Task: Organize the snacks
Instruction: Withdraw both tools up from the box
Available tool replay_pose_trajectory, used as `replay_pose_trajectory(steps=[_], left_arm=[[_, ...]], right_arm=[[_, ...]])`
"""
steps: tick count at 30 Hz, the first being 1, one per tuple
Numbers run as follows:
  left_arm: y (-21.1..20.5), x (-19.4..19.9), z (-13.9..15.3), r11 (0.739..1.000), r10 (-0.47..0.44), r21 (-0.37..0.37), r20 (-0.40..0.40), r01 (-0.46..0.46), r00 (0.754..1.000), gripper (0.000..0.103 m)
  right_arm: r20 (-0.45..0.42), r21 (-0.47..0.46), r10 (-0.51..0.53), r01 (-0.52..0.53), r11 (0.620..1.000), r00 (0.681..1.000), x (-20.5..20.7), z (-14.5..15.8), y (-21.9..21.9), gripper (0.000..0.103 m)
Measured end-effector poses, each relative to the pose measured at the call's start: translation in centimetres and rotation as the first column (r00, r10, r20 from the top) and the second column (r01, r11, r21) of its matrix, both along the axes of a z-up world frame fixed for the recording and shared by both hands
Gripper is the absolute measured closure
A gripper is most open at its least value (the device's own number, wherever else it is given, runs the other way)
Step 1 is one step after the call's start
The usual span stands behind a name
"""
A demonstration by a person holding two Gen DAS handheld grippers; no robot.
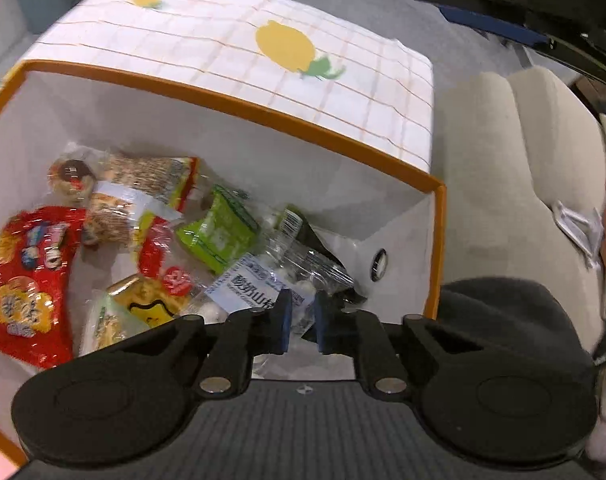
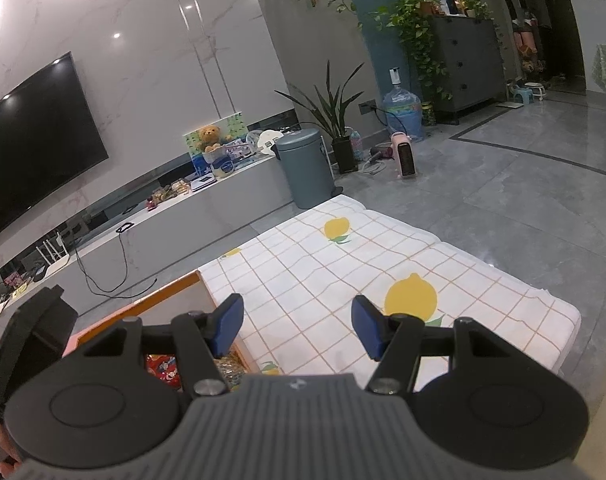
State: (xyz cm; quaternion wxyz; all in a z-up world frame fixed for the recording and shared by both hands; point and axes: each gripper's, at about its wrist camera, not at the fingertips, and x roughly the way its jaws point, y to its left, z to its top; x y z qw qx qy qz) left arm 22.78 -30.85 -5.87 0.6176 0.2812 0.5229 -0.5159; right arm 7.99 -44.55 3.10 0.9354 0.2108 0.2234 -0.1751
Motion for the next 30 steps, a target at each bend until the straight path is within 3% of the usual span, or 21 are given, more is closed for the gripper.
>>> replay_pose_trajectory(steps=[3,4,7,9,13,15,17,19,22,26,28,30], left_arm=[[0.7,-1.8,1.5,0.998,0.033,-0.056,0.132,-0.025,0.991,0.075],[1.2,-2.4,2.0,0.996,0.054,-0.076,0.164,-0.042,0.985,0.068],[2.7,-3.7,3.7,0.983,0.148,-0.14,0.2,-0.121,0.968,0.057],[3.9,-4.8,5.2,0.96,0.245,-0.187,0.22,-0.206,0.944,0.054],[6.3,-7.1,8.5,0.912,0.376,-0.28,0.283,-0.299,0.882,0.033],[7.2,-8.3,10.1,0.886,0.44,-0.304,0.318,-0.349,0.84,0.032],[8.1,-9.6,11.7,0.847,0.518,-0.329,0.345,-0.416,0.782,0.022],[9.0,-11.0,13.1,0.81,0.58,-0.36,0.371,-0.464,0.725,0.019],[10.1,-13.3,14.7,0.785,0.616,-0.403,0.432,-0.47,0.659,0.01],[11.2,-16.2,16.0,0.738,0.675,-0.435,0.478,-0.516,0.563,0.003],[11.5,-17.4,16.2,0.714,0.7,-0.451,0.494,-0.535,0.517,0.003],[12.0,-18.2,16.2,0.677,0.735,-0.478,0.478,-0.56,0.48,0.003]], right_arm=[[0.004,-0.018,-0.004,0.005,1.0,1.0,-0.1,0.3,-0.1,0.044],[0.005,-0.024,-0.008,0.008,1.0,1.0,-0.2,0.4,-0.1,0.044],[0.005,-0.036,-0.021,0.021,0.999,1.0,-0.5,0.7,-0.2,0.044],[0.003,-0.048,-0.025,0.025,0.999,1.0,-0.6,0.9,0.0,0.044],[0.016,-0.069,0.015,-0.013,0.998,1.0,-0.7,1.6,1.1,0.044],[0.029,-0.08,0.046,-0.043,0.996,0.999,-1.0,2.3,1.9,0.044],[0.036,-0.108,0.074,-0.07,0.992,0.997,-1.6,3.1,2.9,0.043],[0.041,-0.163,0.083,-0.075,0.984,0.996,-2.6,4.3,4.0,0.042],[0.079,-0.243,0.1,-0.078,0.967,0.992,-5.0,6.3,5.6,0.032],[0.093,-0.251,0.123,-0.096,0.963,0.988,-7.5,7.2,7.0,0.022],[0.062,-0.258,0.111,-0.091,0.962,0.992,-7.8,7.0,7.6,0.014],[-0.039,-0.264,0.09,-0.097,0.96,0.995,-7.0,6.2,8.0,0.005]])
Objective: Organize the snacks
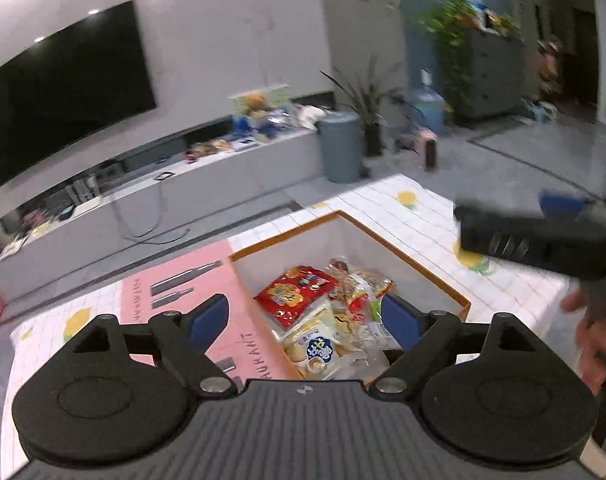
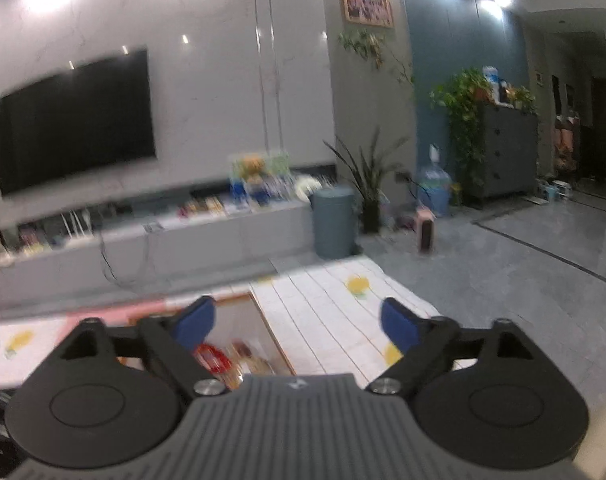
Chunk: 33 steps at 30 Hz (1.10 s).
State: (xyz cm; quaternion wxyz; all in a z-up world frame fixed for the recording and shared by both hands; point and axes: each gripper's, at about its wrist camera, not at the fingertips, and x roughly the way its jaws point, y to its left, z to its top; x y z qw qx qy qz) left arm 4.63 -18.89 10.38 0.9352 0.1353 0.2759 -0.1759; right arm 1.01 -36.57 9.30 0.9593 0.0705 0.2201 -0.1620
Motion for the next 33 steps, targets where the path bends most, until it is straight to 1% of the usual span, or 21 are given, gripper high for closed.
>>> replay_pose_trajectory(steps=[1,3,4,6,8,10,11,12,15,18,21,24,30,33], left_arm=[[0.1,0.0,-0.1,1.0,0.016,-0.017,-0.012,-0.016,1.0,0.002],[0.5,0.4,-0.4,0.997,0.038,-0.06,-0.066,-0.042,0.997,0.002],[0.7,0.8,-0.8,0.996,0.038,-0.074,-0.103,-0.045,0.994,0.002],[0.5,1.9,-1.5,0.993,0.046,-0.096,-0.155,-0.061,0.987,0.003],[0.5,2.8,-2.3,0.991,0.059,-0.108,-0.186,-0.08,0.981,0.003],[0.4,3.5,-3.2,0.991,0.075,-0.093,-0.205,-0.096,0.976,0.003],[0.3,3.8,-3.7,0.991,0.09,-0.079,-0.211,-0.109,0.973,0.005],[0.3,4.5,-4.2,0.989,0.11,-0.071,-0.212,-0.127,0.971,0.005],[0.7,5.1,-5.6,0.986,0.154,-0.033,-0.229,-0.166,0.961,0.006],[1.2,5.1,-6.8,0.982,0.173,-0.032,-0.256,-0.188,0.951,0.006],[1.8,5.8,-7.8,0.977,0.195,-0.022,-0.304,-0.211,0.932,0.006],[2.2,6.1,-8.1,0.973,0.21,-0.023,-0.333,-0.231,0.919,0.006],[2.8,5.8,-8.1,0.972,0.214,-0.02,-0.342,-0.235,0.915,0.006],[2.7,6.0,-7.9,0.971,0.215,-0.022,-0.346,-0.237,0.913,0.006]], right_arm=[[-0.059,0.003,-0.005,0.005,1.0,0.998,0.6,-0.6,0.1,0.005],[-0.159,0.05,-0.006,0.014,0.999,0.987,1.6,-2.1,-0.1,0.005],[-0.204,0.082,0.005,0.012,0.997,0.979,2.0,-2.8,-0.1,0.003],[-0.297,0.151,0.056,-0.011,0.988,0.953,2.7,-4.0,0.3,0.003],[-0.339,0.218,0.125,-0.051,0.975,0.932,3.1,-5.2,0.6,0.003],[-0.356,0.266,0.17,-0.074,0.961,0.919,3.3,-5.9,0.9,0.003],[-0.375,0.276,0.174,-0.07,0.959,0.911,3.6,-6.2,1.2,0.003],[-0.403,0.264,0.157,-0.05,0.963,0.901,3.7,-6.5,1.4,0.003],[-0.428,0.226,0.143,-0.048,0.973,0.892,3.9,-6.9,1.9,0.003],[-0.444,0.2,0.148,-0.063,0.978,0.884,4.1,-7.0,2.6,0.003],[-0.463,0.162,0.146,-0.078,0.984,0.875,4.8,-7.2,3.4,0.003],[-0.459,0.167,0.165,-0.097,0.981,0.873,5.0,-7.0,4.1,0.003],[-0.464,0.135,0.167,-0.117,0.984,0.87,5.0,-6.8,5.1,0.003],[-0.463,0.133,0.168,-0.12,0.984,0.87,4.9,-6.8,5.1,0.003]])
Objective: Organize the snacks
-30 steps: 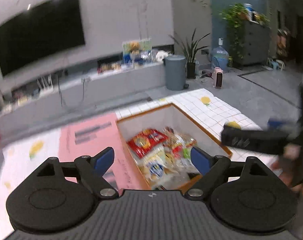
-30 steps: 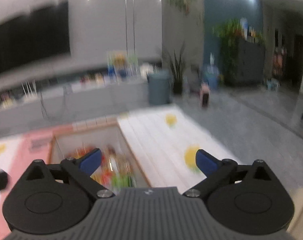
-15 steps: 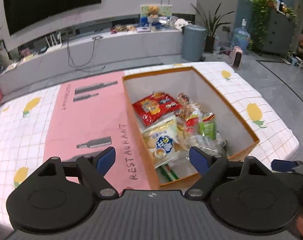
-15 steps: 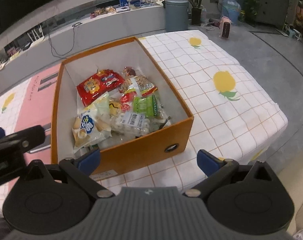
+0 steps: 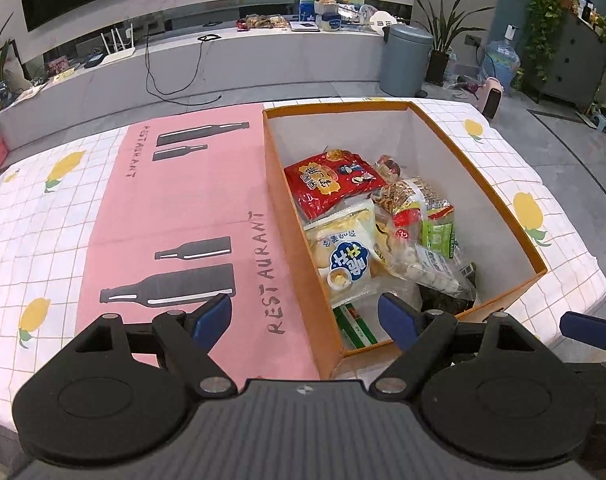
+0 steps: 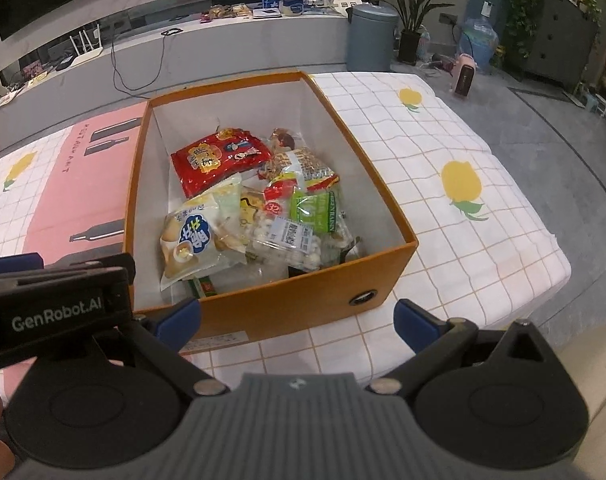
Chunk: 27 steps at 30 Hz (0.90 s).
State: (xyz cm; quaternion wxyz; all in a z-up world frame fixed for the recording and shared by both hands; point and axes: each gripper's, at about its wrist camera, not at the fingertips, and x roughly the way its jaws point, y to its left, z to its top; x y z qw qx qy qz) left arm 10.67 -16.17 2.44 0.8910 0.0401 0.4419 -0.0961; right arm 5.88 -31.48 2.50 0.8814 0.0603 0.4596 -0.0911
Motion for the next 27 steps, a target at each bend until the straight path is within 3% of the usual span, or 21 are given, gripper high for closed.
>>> replay_pose_trajectory(steps=[13,27], left_arm=[[0.1,0.1,0.2,0.999,-0.008,-0.04,-0.012,0.008,1.0,0.006],[0.5,-0.5,1.3,0.998,-0.019,-0.064,0.031,0.021,0.999,0.007]], right_arm=[[0.017,-0.068,-0.023,0.024,0.997,1.0,-0.4,0.8,0.4,0.003],[0.064,-0.035,-0.002,0.005,0.999,0.998,-1.1,1.9,0.9,0.003]])
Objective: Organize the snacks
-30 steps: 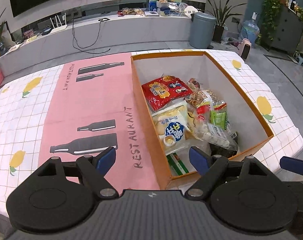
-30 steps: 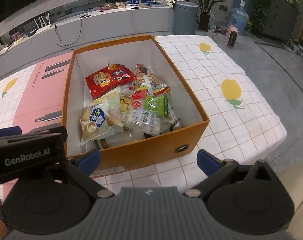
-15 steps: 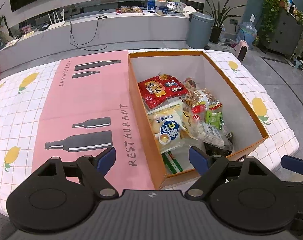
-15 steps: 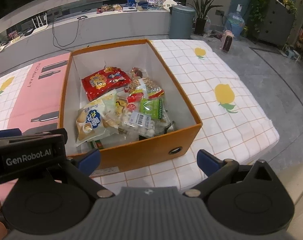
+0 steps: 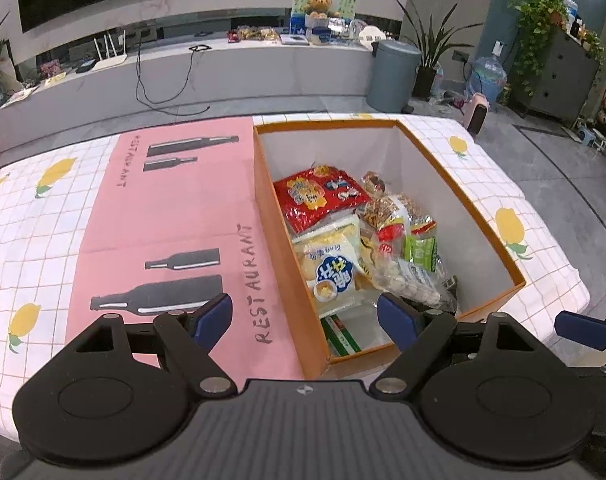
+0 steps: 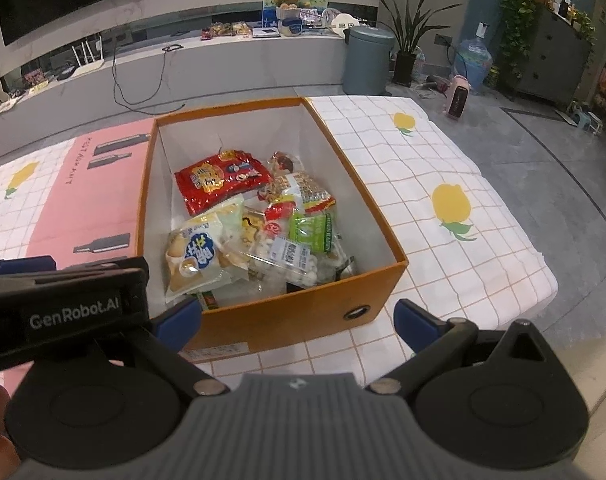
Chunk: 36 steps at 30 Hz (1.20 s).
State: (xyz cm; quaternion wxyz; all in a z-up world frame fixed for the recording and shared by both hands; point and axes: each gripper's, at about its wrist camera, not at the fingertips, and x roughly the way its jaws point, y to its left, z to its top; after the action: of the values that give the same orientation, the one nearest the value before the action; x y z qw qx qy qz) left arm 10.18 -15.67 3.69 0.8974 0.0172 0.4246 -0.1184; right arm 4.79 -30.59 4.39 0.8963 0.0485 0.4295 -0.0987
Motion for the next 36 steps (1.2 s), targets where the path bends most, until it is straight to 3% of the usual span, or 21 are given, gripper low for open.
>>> replay_pose_trajectory(steps=[13,36], left_arm=[[0.1,-0.7,1.0,1.0,-0.007,-0.007,0.019,0.007,1.0,0.007],[-0.7,-0.9,0.7,0.999,-0.03,0.017,0.031,0.029,0.999,0.007]], right_arm=[[0.031,-0.024,0.012,-0.011,1.0,0.999,-0.8,1.2,0.6,0.004],[0.013,-0.063,0.03,-0.029,0.998,0.999,-0.9,1.0,0.9,0.004]])
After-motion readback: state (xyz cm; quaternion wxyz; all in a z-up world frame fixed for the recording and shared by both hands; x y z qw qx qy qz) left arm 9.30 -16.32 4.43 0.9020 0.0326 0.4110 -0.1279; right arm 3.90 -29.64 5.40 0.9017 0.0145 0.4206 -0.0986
